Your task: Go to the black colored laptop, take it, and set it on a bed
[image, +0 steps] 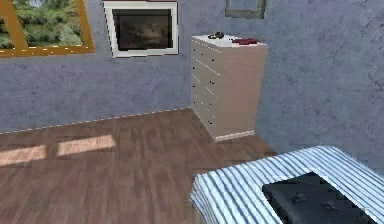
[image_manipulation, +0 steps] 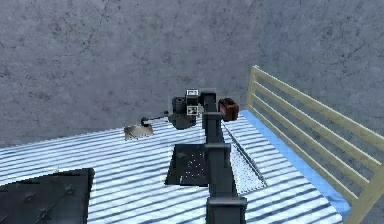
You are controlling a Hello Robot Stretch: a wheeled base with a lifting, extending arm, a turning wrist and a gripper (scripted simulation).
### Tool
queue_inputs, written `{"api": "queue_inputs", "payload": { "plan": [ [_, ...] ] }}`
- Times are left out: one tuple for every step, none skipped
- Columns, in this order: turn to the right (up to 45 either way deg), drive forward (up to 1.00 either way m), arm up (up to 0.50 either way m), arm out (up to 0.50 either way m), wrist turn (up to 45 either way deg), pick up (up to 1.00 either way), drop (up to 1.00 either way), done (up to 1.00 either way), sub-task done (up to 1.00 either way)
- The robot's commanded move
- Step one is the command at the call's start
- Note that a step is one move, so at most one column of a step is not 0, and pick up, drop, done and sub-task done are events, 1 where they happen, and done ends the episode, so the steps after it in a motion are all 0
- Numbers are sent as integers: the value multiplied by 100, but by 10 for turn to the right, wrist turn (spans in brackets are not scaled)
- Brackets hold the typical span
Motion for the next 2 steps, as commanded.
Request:
{"api": "queue_inputs", "payload": {
  "plan": [
    [0,0,0,-8,0,0,0,0,0],
    [0,0,0,0,0,0,0,100,0]
  ]
}}
